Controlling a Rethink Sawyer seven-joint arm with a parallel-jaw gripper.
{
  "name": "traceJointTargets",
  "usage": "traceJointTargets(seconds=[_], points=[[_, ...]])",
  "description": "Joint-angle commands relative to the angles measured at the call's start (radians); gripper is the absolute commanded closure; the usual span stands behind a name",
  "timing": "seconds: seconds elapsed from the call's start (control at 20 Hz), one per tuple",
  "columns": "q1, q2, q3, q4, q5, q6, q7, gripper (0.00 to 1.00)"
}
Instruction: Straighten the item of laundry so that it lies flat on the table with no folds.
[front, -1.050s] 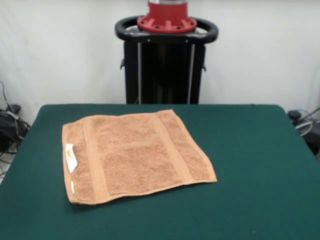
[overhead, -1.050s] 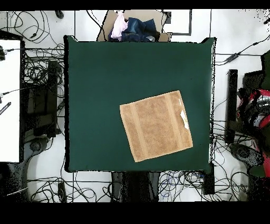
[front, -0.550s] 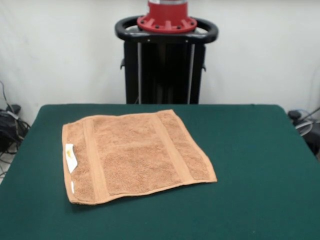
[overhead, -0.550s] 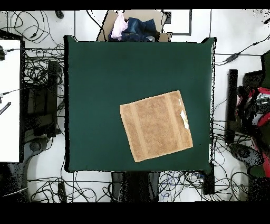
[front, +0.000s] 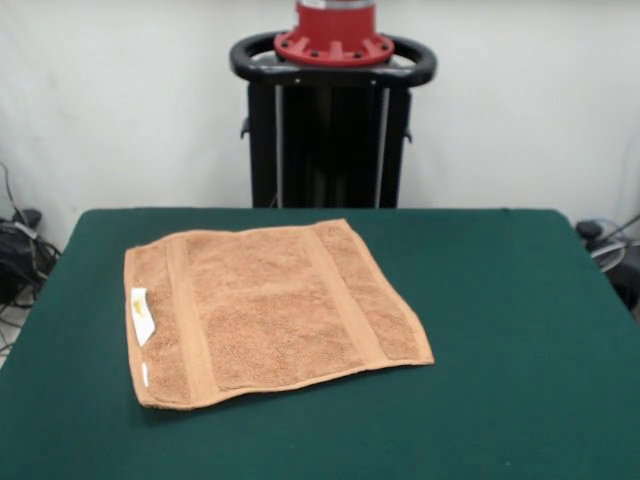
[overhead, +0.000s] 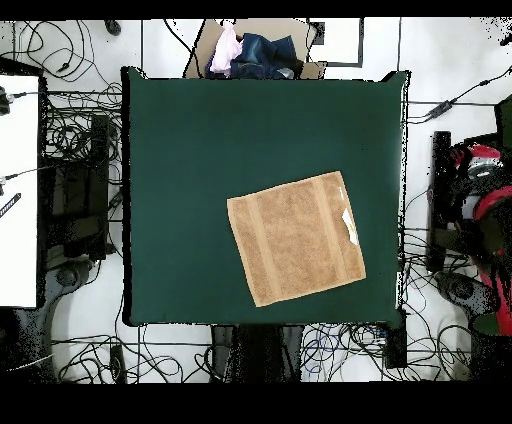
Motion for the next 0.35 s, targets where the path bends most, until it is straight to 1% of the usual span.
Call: traceJointTargets(seconds=[0.05, 0.15, 0.2, 0.35], points=[[0.062, 0.082, -0.120, -0.089, -0.053, 0.126, 0.083, 1.00], [0.067, 0.095, -0.150, -0.136, -0.071, 0.163, 0.065, 1.00], [0.056, 0.098, -0.144, -0.143, -0.078, 0.174, 0.050, 1.00], [0.034, 0.133, -0.148, -0.215, -0.107, 0.229, 0.013, 1.00]])
